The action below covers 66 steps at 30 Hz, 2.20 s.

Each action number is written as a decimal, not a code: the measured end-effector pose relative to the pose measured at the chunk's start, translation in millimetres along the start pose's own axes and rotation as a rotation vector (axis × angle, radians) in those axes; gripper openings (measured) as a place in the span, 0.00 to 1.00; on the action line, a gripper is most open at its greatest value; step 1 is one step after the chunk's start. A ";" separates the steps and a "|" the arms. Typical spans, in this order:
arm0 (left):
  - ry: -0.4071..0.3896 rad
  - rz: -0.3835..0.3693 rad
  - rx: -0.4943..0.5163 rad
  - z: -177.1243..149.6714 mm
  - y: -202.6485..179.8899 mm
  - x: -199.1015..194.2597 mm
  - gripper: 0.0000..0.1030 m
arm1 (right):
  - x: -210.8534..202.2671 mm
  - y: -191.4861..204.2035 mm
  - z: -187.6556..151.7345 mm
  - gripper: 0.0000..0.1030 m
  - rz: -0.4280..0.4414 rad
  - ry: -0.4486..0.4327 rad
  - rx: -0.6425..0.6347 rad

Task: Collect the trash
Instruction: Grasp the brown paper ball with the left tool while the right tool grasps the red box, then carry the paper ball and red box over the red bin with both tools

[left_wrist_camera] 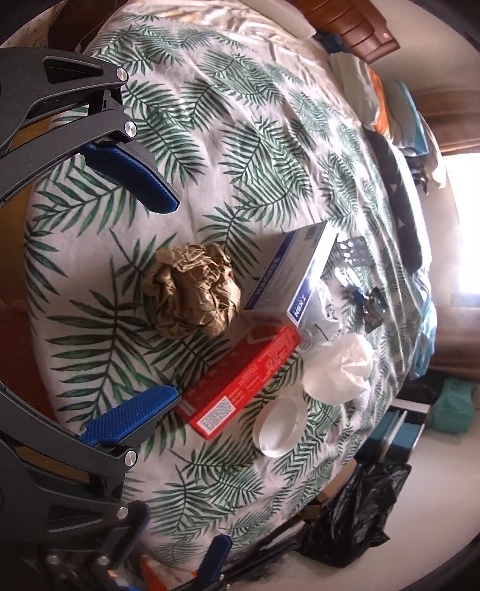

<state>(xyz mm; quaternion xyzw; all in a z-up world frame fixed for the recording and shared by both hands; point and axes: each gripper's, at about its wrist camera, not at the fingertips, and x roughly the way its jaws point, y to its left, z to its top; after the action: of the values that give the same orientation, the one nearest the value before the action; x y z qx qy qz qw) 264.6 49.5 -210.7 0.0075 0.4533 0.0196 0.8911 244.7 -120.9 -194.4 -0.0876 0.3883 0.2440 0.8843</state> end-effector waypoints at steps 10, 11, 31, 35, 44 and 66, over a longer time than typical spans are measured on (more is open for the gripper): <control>0.064 0.015 -0.023 18.8 4.6 59.3 0.93 | 39.0 -8.6 4.1 0.95 -0.001 0.034 0.005; 0.066 0.016 -0.029 17.4 7.3 61.2 0.93 | 41.9 -8.8 4.4 0.95 0.000 0.036 0.005; 0.102 0.019 -0.027 14.6 26.6 83.7 0.94 | 120.2 5.8 36.3 0.63 -0.011 0.088 -0.009; 0.089 -0.020 -0.048 12.7 30.3 87.7 0.84 | 128.4 9.2 37.7 0.55 -0.017 0.107 -0.021; 0.056 -0.021 -0.008 10.0 15.2 79.6 0.61 | 125.6 10.7 33.2 0.30 0.034 0.111 -0.007; 0.019 -0.190 0.118 -82.6 -64.9 -54.8 0.61 | -51.3 9.6 -65.5 0.29 0.137 0.022 0.091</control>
<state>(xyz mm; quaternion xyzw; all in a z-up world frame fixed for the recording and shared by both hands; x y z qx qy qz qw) 167.4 -18.0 -217.1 0.0169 0.4606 -0.0919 0.8827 168.1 -153.7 -201.4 -0.0234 0.4139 0.2848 0.8643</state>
